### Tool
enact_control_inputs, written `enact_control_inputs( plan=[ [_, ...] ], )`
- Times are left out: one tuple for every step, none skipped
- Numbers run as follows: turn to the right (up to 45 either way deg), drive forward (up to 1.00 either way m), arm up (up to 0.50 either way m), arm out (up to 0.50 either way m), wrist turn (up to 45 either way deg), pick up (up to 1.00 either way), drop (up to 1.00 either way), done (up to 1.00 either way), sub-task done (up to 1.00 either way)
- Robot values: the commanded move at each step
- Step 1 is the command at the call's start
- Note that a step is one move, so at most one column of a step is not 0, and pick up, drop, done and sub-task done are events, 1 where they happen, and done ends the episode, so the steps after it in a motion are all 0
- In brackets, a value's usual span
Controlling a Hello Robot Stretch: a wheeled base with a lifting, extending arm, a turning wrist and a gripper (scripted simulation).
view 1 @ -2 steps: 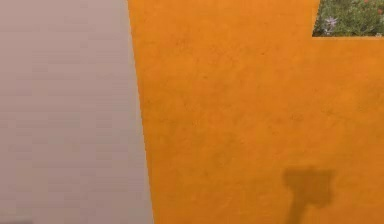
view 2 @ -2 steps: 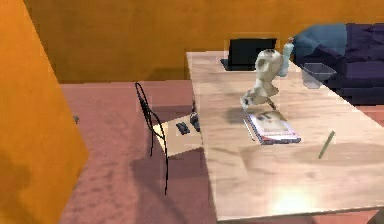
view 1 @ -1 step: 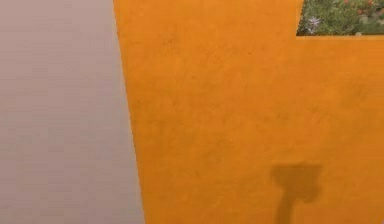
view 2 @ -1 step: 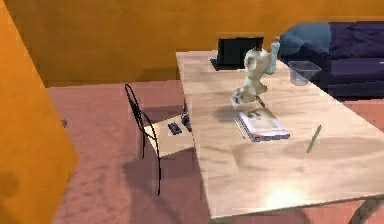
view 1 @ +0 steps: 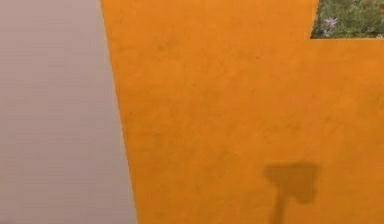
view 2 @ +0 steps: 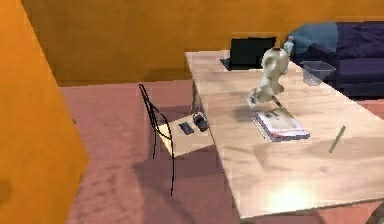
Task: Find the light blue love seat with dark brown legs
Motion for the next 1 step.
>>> enact_control_inputs(
  plan=[
    [45.0,0.0,0.0,0.0,0.0,0.0,0.0,0.0,0.0]
  ],
)
